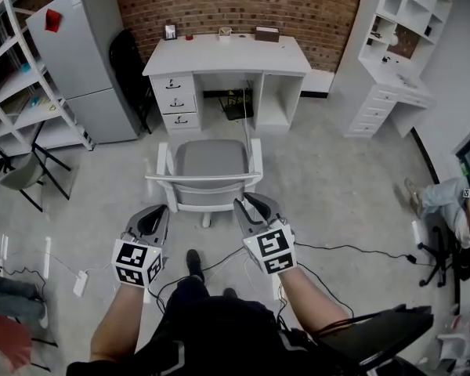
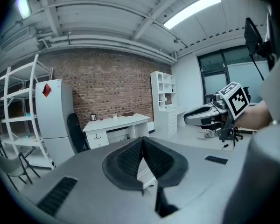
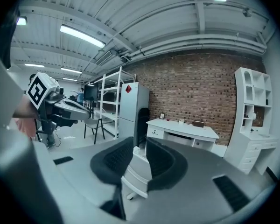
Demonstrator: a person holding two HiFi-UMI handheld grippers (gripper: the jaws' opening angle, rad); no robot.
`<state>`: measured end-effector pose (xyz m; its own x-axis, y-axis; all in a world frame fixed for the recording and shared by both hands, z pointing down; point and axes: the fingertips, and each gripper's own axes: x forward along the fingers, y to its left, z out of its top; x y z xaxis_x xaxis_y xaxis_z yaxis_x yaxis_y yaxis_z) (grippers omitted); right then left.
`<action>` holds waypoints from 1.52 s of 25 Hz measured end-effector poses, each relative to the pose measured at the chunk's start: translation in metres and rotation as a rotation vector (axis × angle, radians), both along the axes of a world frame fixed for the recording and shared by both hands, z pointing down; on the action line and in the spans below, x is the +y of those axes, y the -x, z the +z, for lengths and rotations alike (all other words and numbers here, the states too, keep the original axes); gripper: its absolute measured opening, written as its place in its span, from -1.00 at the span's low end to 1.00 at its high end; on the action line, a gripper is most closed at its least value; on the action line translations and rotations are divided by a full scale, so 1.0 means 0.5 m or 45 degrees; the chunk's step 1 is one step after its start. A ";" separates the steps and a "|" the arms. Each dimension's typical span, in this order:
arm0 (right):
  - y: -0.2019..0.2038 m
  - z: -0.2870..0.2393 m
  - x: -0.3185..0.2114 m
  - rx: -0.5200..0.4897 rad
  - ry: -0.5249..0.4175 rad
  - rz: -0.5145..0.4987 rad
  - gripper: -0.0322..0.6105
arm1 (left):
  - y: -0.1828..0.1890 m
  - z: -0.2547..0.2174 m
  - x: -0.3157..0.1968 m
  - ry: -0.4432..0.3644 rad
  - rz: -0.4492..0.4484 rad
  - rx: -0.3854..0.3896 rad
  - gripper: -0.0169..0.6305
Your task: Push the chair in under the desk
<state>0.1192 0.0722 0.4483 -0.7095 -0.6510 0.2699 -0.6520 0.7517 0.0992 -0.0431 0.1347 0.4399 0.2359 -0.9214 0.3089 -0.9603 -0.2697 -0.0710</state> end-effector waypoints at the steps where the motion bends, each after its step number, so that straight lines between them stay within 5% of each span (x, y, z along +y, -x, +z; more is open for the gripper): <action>1: 0.005 0.005 -0.006 0.016 -0.004 -0.005 -0.61 | 0.004 0.004 -0.009 -0.002 0.002 0.016 -0.92; 4: 0.021 0.022 -0.033 0.065 -0.004 -0.014 -0.59 | 0.011 0.016 -0.044 -0.001 0.015 0.065 -0.92; 9: 0.061 0.056 -0.078 0.150 0.021 -0.035 -0.53 | 0.042 0.056 -0.105 0.040 0.075 -0.079 -0.91; 12: 0.089 0.085 -0.106 0.214 0.037 -0.060 -0.48 | 0.078 0.099 -0.137 0.112 0.107 -0.140 -0.50; 21: 0.140 0.186 -0.189 0.394 0.102 -0.095 -0.37 | 0.143 0.224 -0.224 0.288 0.224 -0.315 -0.46; 32: 0.182 0.357 -0.268 0.923 -0.045 -0.306 -0.26 | 0.164 0.401 -0.315 0.465 0.486 -0.828 -0.29; 38: 0.193 0.413 -0.285 1.063 -0.051 -0.406 -0.26 | 0.163 0.470 -0.336 0.545 0.663 -1.077 -0.30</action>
<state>0.0228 -0.0705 0.6547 -0.4410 -0.4765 0.7606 -0.1163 0.8706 0.4780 -0.1244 -0.0334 0.6749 0.1261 -0.5467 0.8278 -0.4044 -0.7903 -0.4603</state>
